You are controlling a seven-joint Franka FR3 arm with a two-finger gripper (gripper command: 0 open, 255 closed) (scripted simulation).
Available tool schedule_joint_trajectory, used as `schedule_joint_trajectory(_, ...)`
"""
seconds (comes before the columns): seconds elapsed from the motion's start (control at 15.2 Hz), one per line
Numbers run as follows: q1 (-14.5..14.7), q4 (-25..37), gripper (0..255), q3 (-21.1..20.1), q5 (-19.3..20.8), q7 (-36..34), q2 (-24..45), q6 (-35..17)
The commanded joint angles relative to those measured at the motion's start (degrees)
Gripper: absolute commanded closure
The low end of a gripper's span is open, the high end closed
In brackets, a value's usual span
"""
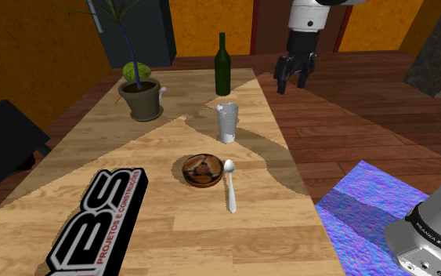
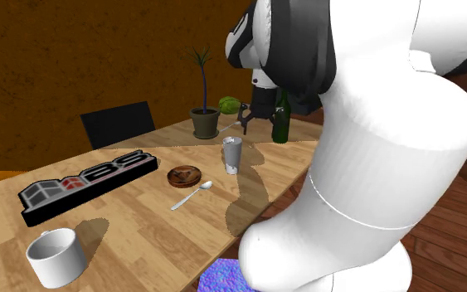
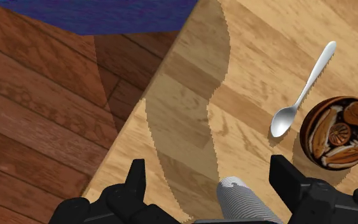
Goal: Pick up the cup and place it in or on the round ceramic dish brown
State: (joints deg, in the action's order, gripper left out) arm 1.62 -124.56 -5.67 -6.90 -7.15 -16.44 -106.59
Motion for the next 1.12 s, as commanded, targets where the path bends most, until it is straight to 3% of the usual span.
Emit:
schedule_joint_trajectory(0.0,0.14,2.53,0,-0.49,0.15,-0.45,4.36,-2.05)
schedule_joint_trajectory(0.46,0.92,13.66,0,-1.8,1.5,-2.29,19.58,-6.63)
schedule_joint_trajectory(0.92,2.43,29.06,0,-2.28,3.6,-4.2,35.49,-7.58)
schedule_joint_trajectory(1.06,2.53,29.11,0,-2.28,3.67,-4.26,36.18,-8.23)
